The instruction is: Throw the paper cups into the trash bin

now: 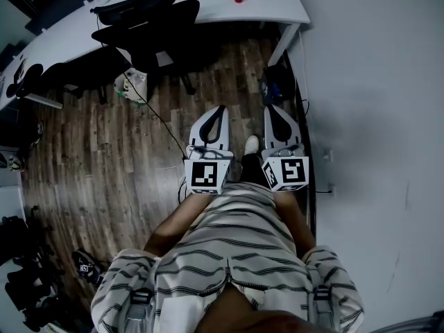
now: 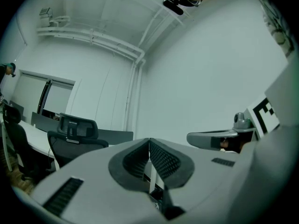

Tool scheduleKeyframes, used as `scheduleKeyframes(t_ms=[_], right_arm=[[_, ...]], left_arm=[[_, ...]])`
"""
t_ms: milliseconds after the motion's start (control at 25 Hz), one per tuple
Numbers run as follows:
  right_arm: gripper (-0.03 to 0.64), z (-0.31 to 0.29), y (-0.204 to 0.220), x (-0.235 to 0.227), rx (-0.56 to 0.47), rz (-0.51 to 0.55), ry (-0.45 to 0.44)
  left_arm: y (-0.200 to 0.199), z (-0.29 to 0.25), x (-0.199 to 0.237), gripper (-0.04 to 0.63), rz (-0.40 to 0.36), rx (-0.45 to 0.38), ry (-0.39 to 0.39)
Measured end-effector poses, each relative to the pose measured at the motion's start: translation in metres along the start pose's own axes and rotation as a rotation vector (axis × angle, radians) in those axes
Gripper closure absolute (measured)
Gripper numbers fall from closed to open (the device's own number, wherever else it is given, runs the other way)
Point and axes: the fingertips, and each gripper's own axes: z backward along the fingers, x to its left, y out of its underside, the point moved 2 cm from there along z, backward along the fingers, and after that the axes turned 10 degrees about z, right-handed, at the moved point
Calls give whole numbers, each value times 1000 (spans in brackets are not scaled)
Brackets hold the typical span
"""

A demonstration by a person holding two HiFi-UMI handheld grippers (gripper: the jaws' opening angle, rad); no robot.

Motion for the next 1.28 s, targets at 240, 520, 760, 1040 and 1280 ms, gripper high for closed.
scheduleKeyframes(t_ms=[240,520,760,1040,1280], right_arm=[[607,-27,9,-13,11,26,-3],[606,-82,24,-45,7,5,-15],[607,-137,45,-81,23,-14,-22],[606,-205,56,-138,31,-52,-35],[607,-265,55,-181,30,-57,-62]], left_arm=[[10,-33,9,571,-5,22,3],[22,-92,28,571,-17,55,-10],[33,-158,47,571,-23,76,-23],[30,-244,62,571,-29,97,-47],[25,-312,78,571,-25,115,-76]])
